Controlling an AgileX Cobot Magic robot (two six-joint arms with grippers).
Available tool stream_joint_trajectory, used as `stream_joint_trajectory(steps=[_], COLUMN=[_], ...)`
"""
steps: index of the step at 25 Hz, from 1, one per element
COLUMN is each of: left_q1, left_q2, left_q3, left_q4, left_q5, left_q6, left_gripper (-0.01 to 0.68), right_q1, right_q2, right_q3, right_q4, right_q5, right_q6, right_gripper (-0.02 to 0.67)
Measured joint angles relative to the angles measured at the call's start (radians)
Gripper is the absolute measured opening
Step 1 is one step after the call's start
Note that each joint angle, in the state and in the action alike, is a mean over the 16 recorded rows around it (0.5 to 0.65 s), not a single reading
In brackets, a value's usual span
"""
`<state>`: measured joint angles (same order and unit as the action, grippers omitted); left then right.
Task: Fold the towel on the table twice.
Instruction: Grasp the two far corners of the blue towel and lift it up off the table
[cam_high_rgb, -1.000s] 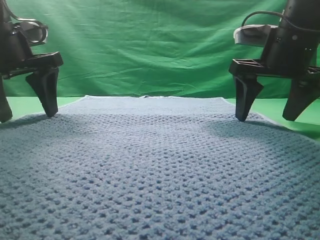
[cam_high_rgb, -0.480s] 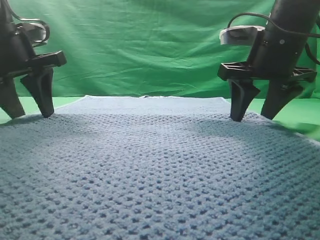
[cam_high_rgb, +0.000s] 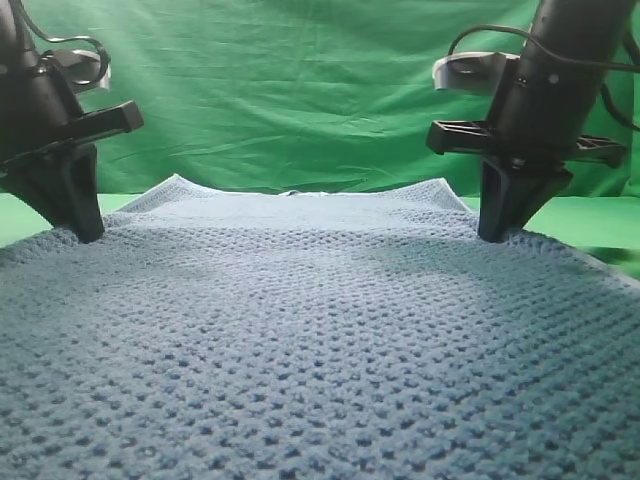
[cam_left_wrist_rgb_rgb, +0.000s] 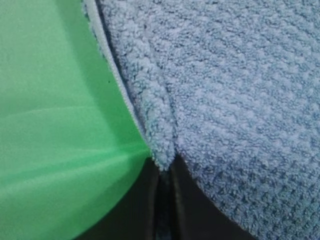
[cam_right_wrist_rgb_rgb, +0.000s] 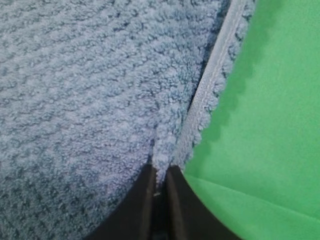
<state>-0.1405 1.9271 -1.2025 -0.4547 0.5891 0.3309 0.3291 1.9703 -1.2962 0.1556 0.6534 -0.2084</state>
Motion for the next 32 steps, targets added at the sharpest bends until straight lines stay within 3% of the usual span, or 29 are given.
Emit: stream_joint_trajectory(steps=[9,18,25,32], left_q1=[0.000,0.000,0.000,0.000], left_q2=[-0.025,-0.063,-0.072,-0.074], left_q3=[-0.070,-0.293,-0.516,-0.674], left_q4=[0.001,0.063,0.100,0.026], left_q5=[0.084,0.257,0.318,0.219], left_q6=[0.000,-0.065,-0.122,-0.105], left_gripper=[0.000,0.000,0.000,0.000], right_q1=[0.000,0.000,0.000,0.000], right_q2=[0.011,-0.041,-0.112,-0.152], right_q3=[-0.171,-0.339,-0.481,-0.592], right_q4=[-0.053,-0.111,-0.124,-0.127], right_q5=[0.200,0.300,0.265,0.096], right_q6=[0.031,0.067,0.072,0.072], right_gripper=[0.000,0.000,0.000,0.000])
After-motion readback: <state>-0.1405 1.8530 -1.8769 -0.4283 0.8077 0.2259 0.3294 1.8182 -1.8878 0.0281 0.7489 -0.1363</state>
